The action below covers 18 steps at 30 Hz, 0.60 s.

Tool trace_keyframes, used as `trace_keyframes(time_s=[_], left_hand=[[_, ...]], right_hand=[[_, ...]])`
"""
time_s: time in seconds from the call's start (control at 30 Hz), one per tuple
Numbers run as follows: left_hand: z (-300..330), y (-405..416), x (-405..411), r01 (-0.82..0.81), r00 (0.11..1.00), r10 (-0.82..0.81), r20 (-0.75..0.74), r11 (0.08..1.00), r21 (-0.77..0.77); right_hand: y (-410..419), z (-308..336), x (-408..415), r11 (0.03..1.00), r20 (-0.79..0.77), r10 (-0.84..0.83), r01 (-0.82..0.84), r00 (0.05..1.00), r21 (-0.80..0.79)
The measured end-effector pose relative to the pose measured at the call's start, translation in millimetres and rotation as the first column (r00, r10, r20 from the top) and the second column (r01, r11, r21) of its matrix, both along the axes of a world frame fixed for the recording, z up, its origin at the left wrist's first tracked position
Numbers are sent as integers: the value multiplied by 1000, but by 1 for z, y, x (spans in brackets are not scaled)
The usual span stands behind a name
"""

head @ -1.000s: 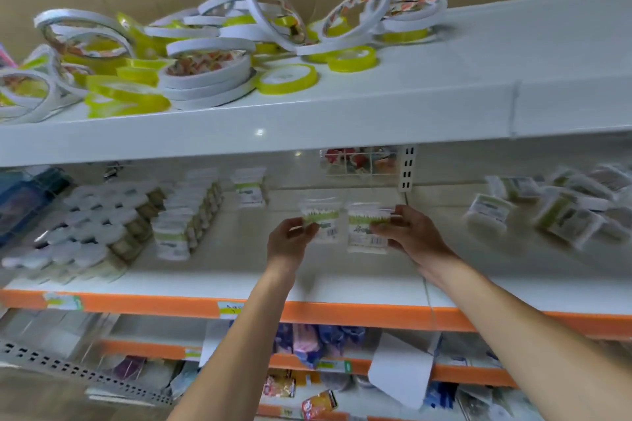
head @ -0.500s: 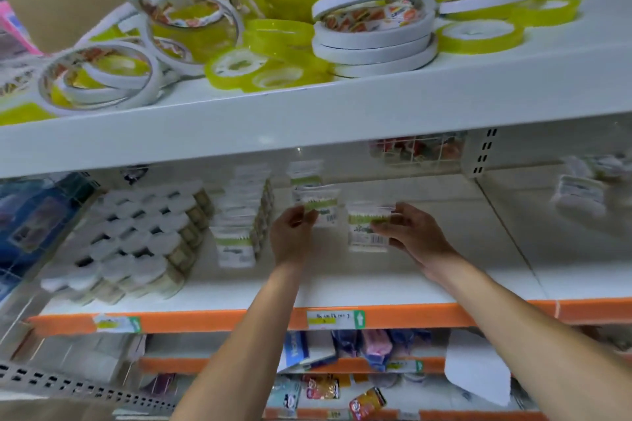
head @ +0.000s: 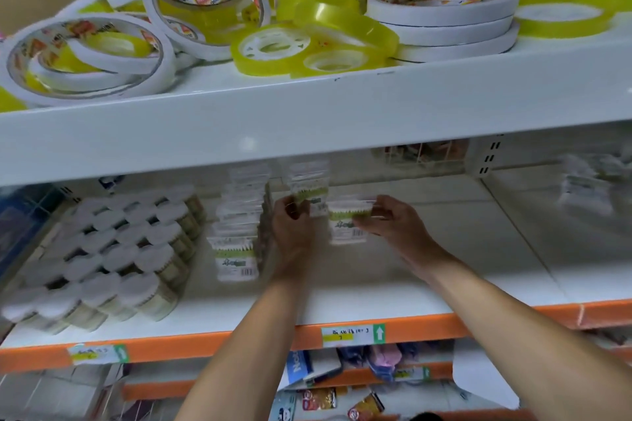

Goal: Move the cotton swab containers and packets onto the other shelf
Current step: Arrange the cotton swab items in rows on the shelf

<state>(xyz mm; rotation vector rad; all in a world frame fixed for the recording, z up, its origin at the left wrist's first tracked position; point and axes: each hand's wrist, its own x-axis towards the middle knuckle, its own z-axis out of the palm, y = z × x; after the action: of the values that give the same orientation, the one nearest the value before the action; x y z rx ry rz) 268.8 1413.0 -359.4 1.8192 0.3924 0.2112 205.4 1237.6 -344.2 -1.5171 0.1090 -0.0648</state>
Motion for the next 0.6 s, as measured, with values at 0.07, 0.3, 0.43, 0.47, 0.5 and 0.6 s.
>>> trace_keyframes(time_s=[0.07, 0.3, 0.43, 0.47, 0.5, 0.6], left_hand=[[-3, -2, 3, -35, 999, 36, 29, 999, -42], [-7, 5, -5, 74, 996, -76, 49, 996, 53], [-2, 11, -27, 128, 988, -135, 68, 987, 95], [-1, 11, -32, 133, 989, -138, 54, 987, 87], [1, 12, -37, 143, 988, -146, 39, 987, 71], [2, 13, -47, 158, 987, -158, 41, 987, 2]], right_hand=[[4, 1, 2, 1000, 3, -15, 15, 1000, -10], [28, -2, 20, 979, -5, -153, 151, 988, -139], [47, -3, 38, 964, 14, -177, 176, 984, -201], [53, -4, 43, 960, 18, -185, 185, 983, -212], [58, -5, 47, 954, 22, -198, 198, 980, -227], [71, -10, 56, 939, 4, -233, 226, 973, -260]])
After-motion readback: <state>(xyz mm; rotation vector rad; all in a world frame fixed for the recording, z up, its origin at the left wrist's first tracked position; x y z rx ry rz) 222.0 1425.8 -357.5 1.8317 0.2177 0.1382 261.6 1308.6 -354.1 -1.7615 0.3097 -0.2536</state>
